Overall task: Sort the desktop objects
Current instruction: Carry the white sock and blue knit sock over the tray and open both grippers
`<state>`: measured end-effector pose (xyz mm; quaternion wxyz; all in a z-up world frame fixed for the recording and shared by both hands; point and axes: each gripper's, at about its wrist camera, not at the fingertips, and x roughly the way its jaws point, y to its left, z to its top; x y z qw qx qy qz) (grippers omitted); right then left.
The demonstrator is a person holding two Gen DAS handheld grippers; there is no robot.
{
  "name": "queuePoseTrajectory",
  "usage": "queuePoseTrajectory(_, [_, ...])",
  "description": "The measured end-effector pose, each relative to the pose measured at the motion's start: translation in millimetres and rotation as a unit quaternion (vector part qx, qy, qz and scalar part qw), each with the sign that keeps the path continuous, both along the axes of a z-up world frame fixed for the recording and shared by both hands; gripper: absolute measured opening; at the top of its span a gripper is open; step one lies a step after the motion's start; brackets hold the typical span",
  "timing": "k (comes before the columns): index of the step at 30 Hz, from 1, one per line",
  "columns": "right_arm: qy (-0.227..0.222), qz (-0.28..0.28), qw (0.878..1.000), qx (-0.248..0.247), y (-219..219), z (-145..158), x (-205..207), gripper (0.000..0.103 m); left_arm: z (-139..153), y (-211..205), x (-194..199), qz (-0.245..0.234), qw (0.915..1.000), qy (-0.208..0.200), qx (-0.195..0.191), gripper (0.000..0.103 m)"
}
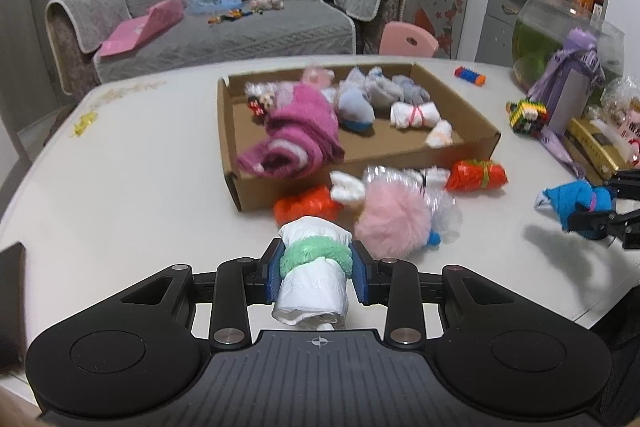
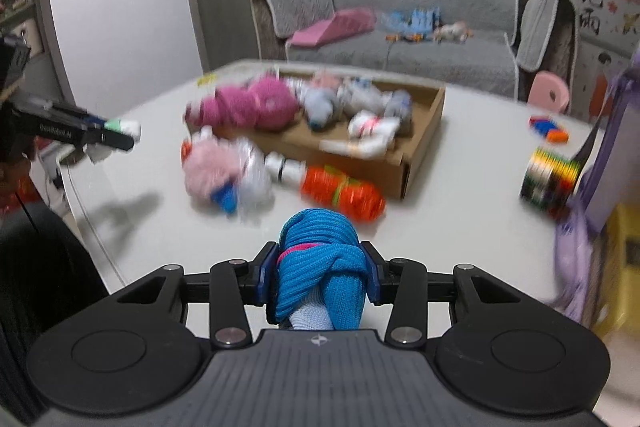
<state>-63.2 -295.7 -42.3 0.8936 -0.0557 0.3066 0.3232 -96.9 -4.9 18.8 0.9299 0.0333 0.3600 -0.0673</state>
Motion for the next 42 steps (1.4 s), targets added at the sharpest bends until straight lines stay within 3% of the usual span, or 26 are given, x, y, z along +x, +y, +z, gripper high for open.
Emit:
queuePoseTrajectory(10, [-0.098,0.0,0.995,0.032,0,92,40,0.039,89,23,53,0.01,0.9973,-0.07,0.02,0.041])
queuePoseTrajectory(18, [-0.129,0.025,0.99,0.044,34,123,83,0.039,120,17,117,0.004,0.9966,-0.079,0.023,0.041])
queuePoseTrajectory(27, [-0.101,0.048,0.991,0.071,68,115,135,0.039,95,10,184,-0.004,0.9982,-0.054,0.027,0.041])
queuePoseTrajectory(32, [-0.074,0.059,0.993,0.065,96,98,166,0.039,69,13,224,-0.002,0.9994,-0.023,0.027,0.041])
queuePoseTrajectory(42, [-0.014,0.07,0.996,0.055,138,52,209,0.039,20,13,269,-0.018,0.9997,0.004,0.016,0.041])
